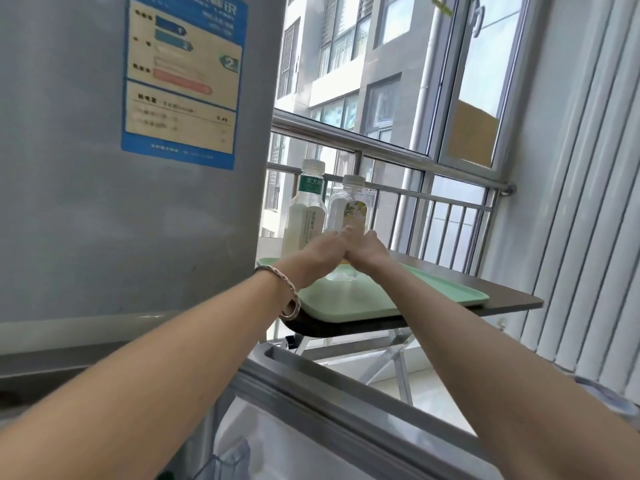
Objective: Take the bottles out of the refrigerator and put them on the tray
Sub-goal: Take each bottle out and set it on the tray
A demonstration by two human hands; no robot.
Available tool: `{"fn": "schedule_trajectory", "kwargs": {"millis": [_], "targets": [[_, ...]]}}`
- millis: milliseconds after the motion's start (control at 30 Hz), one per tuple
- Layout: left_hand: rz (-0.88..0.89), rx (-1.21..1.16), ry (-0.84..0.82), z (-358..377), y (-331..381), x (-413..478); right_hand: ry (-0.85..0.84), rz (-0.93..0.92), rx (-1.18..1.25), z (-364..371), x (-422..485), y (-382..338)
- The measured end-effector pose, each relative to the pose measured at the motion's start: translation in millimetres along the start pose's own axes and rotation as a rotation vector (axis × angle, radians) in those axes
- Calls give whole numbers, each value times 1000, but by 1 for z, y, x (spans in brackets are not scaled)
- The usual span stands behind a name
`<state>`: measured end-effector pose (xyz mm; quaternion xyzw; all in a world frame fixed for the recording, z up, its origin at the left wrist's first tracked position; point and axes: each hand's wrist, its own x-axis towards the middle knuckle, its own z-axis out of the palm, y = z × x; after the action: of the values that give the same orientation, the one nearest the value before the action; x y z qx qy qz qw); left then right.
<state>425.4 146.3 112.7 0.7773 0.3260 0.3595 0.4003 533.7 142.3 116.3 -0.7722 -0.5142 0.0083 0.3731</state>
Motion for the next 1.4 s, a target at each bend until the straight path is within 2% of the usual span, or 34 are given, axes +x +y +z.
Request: {"fn": "schedule_trajectory", "kwargs": {"millis": [100,233,500,567,667,733,833,1000,1167,1300,1367,1400], "targets": [[55,93,4,-6,5,-16,48,38,-55,-4,-19,-4],[123,266,-24,-22,14,-55,169,-136,-23,-14,-63,-25],[146,498,-33,-84,29,-161,43,-295,-69,-18,-175,-92],[108,555,-53,-101,23,-182,-57,-266,-43,-6,-197,-105],[23,637,-113,-125,0,-211,-374,-110,37,26,-225,-121],[-94,685,-158,-138,-25,-228,-560,-24,48,55,-239,-127],[-286,722,-244,-158,-76,-247,-748,-38,-37,115,-249,-131],[-467,777,-208,-169,-163,-271,-939,-124,-215,222,-256,-126],[-596,847,-121,-177,-257,-269,-971,-342,-394,313,-239,-124],[-664,919,-39,-180,-319,-260,-852,-488,-496,364,-213,-123],[-661,987,10,-182,-341,-255,-797,-571,-456,389,-200,-126],[-660,980,55,-182,-348,-252,-744,-668,-430,401,-197,-124]]}}
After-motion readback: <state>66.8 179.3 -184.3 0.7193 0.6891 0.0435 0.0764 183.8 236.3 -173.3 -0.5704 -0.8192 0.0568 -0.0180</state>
